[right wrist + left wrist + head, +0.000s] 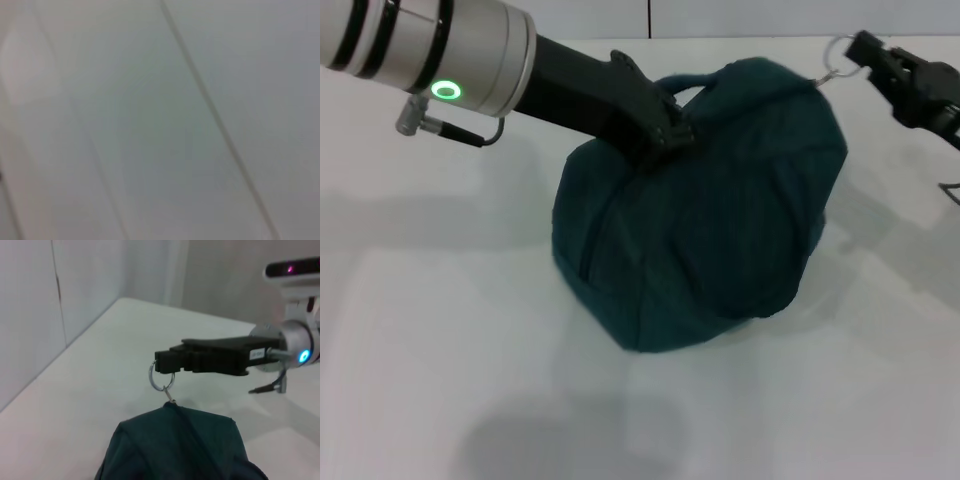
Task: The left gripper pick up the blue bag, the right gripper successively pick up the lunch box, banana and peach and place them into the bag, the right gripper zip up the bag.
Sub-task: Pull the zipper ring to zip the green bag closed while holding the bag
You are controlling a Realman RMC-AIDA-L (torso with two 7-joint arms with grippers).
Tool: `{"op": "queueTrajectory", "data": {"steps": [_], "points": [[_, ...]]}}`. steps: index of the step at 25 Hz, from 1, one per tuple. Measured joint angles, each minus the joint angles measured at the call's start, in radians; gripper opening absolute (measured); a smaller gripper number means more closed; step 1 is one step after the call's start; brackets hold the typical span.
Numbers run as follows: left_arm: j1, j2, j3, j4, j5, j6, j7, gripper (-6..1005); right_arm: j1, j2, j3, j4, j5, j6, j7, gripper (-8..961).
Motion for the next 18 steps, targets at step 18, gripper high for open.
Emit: {"op": "queueTrajectory", "data": {"steps": [18], "points": [[-0.01,0.0,-0.152,-0.159,-0.107,-0.041,0.117,57,-0.012,0.002,0.024,0.017,-0.011,0.135,-0.01,121]]}}
